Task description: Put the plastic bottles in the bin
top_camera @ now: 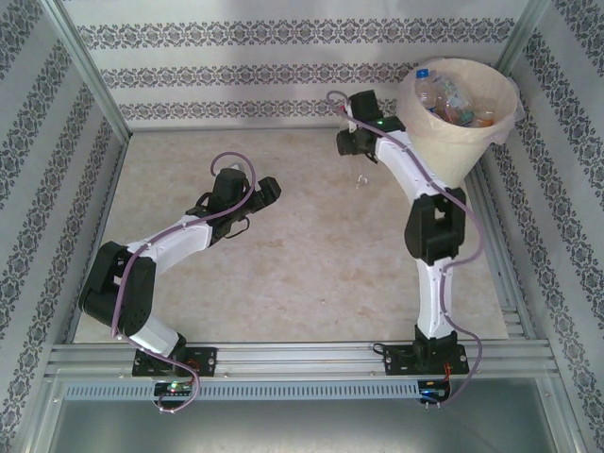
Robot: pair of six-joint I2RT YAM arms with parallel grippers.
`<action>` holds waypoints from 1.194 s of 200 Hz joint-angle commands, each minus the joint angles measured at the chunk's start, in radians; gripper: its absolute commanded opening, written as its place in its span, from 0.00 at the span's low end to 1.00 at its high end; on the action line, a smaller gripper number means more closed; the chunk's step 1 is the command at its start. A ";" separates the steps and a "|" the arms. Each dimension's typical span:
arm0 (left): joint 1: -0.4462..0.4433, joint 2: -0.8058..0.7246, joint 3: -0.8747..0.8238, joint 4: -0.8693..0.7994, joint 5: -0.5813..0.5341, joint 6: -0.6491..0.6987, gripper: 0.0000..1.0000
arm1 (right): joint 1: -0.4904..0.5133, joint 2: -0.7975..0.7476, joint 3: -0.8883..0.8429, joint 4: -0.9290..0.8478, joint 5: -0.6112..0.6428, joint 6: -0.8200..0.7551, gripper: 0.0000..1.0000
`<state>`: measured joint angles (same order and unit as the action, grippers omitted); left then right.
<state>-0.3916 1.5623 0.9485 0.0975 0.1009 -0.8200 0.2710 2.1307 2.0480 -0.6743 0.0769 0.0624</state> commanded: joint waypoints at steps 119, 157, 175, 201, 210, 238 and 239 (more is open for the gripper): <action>-0.004 -0.021 0.011 0.110 0.162 0.022 1.00 | -0.290 -0.397 -0.262 0.754 -0.129 0.049 0.42; -0.003 -0.017 0.025 0.102 0.163 0.022 1.00 | -0.332 -0.417 -0.294 0.887 0.001 0.028 0.42; -0.003 -0.012 0.031 0.102 0.164 0.019 1.00 | -0.347 -0.426 -0.342 0.939 0.028 0.047 0.42; -0.004 0.000 0.039 0.097 0.173 0.017 1.00 | -0.368 -0.437 -0.406 0.978 0.054 0.073 0.42; -0.005 0.003 0.040 0.097 0.172 0.015 1.00 | -0.368 -0.434 -0.433 0.996 0.092 0.032 0.42; -0.004 0.013 0.047 0.091 0.175 0.014 1.00 | -0.401 -0.401 -0.476 1.019 0.203 0.000 0.43; -0.004 0.012 0.048 0.090 0.175 0.015 1.00 | -0.403 -0.399 -0.476 1.016 0.203 0.000 0.43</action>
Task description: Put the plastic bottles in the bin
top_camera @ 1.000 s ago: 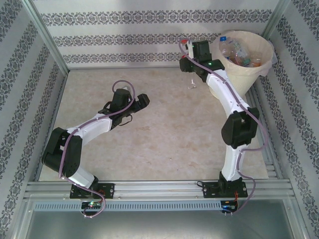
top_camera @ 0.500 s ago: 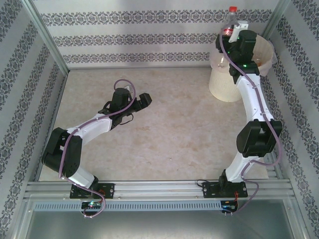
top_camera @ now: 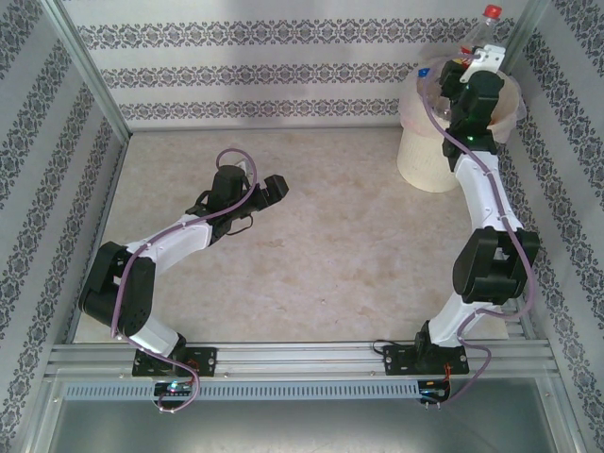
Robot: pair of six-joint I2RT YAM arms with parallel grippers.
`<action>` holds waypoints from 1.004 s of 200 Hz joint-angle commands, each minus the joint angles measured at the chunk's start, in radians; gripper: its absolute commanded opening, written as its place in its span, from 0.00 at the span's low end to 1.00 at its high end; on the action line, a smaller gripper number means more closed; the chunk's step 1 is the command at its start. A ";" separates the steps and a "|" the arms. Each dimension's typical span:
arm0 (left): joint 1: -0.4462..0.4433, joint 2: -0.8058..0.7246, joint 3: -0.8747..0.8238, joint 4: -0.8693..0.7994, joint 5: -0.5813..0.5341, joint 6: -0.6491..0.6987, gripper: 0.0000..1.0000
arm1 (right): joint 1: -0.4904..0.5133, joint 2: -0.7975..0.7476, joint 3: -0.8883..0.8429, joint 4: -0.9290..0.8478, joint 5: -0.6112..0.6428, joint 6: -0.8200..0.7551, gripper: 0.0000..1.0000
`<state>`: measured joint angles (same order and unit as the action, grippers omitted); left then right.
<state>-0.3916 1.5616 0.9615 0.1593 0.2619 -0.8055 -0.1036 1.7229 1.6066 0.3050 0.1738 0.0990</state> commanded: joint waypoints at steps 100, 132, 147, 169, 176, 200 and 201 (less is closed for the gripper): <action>-0.006 0.031 0.039 0.014 0.007 -0.003 1.00 | -0.094 0.230 0.253 -0.270 0.087 -0.377 0.50; -0.006 0.041 0.045 0.016 0.005 -0.004 1.00 | -0.091 0.332 0.424 -0.521 0.090 -0.379 0.61; -0.006 0.046 0.048 0.014 0.008 -0.006 1.00 | -0.086 0.333 0.447 -0.570 0.076 -0.346 0.74; -0.007 0.046 0.051 0.011 0.009 -0.002 1.00 | -0.078 0.304 0.461 -0.600 0.027 -0.296 0.82; -0.006 0.045 0.051 0.008 0.008 0.000 1.00 | -0.074 0.293 0.467 -0.608 0.022 -0.276 0.83; -0.007 0.040 0.051 0.004 0.008 0.006 1.00 | -0.073 0.242 0.474 -0.626 0.008 -0.197 0.87; -0.006 0.040 0.051 0.004 0.008 0.005 1.00 | -0.073 0.240 0.474 -0.627 0.007 -0.194 0.87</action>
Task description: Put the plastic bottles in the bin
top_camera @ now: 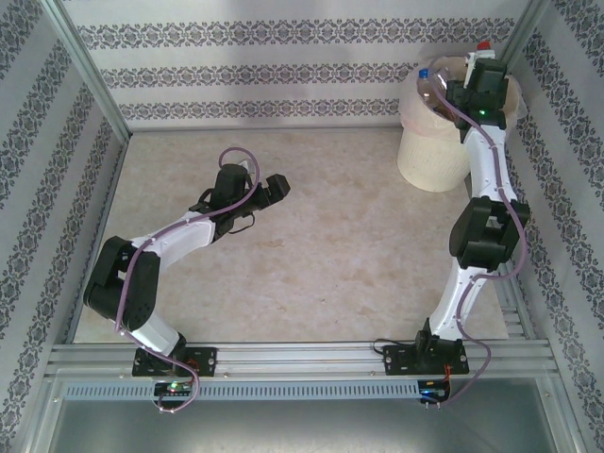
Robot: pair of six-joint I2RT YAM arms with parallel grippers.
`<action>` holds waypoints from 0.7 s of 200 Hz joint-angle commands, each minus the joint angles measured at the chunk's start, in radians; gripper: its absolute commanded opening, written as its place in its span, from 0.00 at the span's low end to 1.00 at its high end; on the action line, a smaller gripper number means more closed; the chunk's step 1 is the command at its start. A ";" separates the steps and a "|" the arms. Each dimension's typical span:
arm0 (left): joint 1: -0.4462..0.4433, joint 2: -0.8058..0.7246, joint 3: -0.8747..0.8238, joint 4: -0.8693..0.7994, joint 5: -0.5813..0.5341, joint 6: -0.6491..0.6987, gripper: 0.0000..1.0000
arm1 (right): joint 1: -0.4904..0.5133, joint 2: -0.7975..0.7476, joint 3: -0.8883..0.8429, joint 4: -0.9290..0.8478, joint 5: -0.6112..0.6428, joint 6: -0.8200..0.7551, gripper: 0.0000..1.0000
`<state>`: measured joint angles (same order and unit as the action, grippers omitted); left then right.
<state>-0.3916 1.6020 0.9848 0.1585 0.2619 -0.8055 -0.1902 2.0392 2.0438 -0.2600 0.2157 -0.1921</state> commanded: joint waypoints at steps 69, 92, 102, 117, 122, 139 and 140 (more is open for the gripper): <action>-0.006 -0.042 0.016 -0.022 -0.027 0.030 1.00 | 0.012 -0.322 -0.150 -0.027 -0.166 0.266 0.98; -0.004 -0.077 0.009 -0.054 -0.080 0.051 1.00 | 0.012 -0.431 -0.264 0.030 -0.205 0.321 0.98; -0.004 -0.099 0.006 -0.075 -0.111 0.065 1.00 | 0.011 -0.485 -0.327 0.061 -0.209 0.349 0.98; -0.003 -0.143 -0.001 -0.110 -0.182 0.092 1.00 | 0.011 -0.578 -0.440 0.121 -0.211 0.407 0.98; -0.001 -0.159 -0.006 -0.125 -0.209 0.100 1.00 | 0.011 -0.614 -0.486 0.142 -0.208 0.430 0.98; 0.002 -0.222 -0.021 -0.174 -0.315 0.130 1.00 | 0.011 -0.722 -0.639 0.220 -0.219 0.504 0.98; 0.003 -0.225 -0.022 -0.177 -0.322 0.133 1.00 | 0.010 -0.728 -0.648 0.226 -0.220 0.508 0.98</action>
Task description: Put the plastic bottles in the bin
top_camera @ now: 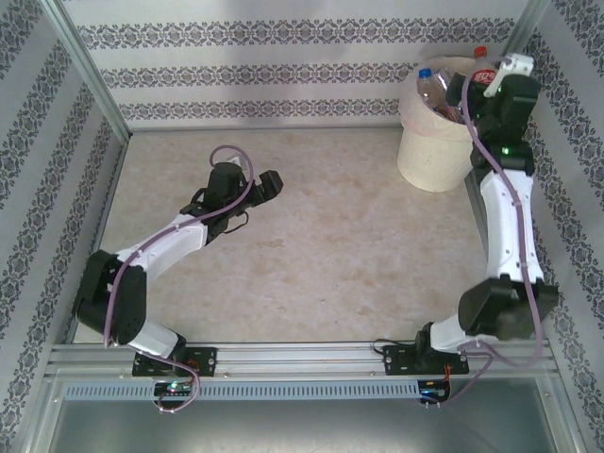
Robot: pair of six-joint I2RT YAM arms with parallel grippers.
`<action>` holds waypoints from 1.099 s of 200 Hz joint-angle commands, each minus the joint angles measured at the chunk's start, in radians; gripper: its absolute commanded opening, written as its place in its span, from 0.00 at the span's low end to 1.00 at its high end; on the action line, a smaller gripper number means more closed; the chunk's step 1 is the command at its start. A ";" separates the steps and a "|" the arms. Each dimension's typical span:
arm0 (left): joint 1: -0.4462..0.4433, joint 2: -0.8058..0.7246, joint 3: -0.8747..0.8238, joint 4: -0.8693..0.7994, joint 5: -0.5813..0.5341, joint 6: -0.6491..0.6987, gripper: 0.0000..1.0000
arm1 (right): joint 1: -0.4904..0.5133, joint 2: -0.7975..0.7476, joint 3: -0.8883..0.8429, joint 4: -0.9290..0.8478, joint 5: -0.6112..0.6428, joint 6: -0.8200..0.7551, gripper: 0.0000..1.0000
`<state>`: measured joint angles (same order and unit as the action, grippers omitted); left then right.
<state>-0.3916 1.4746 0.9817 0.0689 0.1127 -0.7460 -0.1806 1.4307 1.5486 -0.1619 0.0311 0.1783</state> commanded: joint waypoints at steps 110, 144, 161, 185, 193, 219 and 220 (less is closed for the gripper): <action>0.182 -0.416 -0.184 -0.383 -0.913 0.408 1.00 | 0.008 -0.453 -0.919 0.237 0.137 0.192 0.98; 0.298 -0.368 -0.332 -0.193 -0.724 0.496 1.00 | 0.134 -0.347 -1.060 0.378 0.272 0.070 0.98; 0.343 -0.315 -0.392 -0.076 -0.626 0.509 0.99 | 0.171 -0.259 -1.069 0.413 0.319 0.062 0.98; 0.381 -0.211 -0.452 0.115 -0.509 0.565 0.99 | 0.167 -0.120 -1.067 0.542 0.197 0.021 0.98; 0.386 -0.175 -0.453 0.163 -0.478 0.594 0.99 | 0.167 -0.087 -1.033 0.532 0.156 -0.006 0.98; 0.389 -0.097 -0.454 0.315 -0.402 0.680 0.99 | 0.178 -0.002 -1.014 0.686 0.038 -0.096 0.98; 0.390 -0.095 -0.455 0.324 -0.397 0.681 0.99 | 0.179 0.000 -1.011 0.684 0.034 -0.100 0.98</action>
<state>-0.0147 1.3418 0.5331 0.1307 -0.4091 -0.1761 -0.0101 1.3750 0.4892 0.3443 0.1810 0.1879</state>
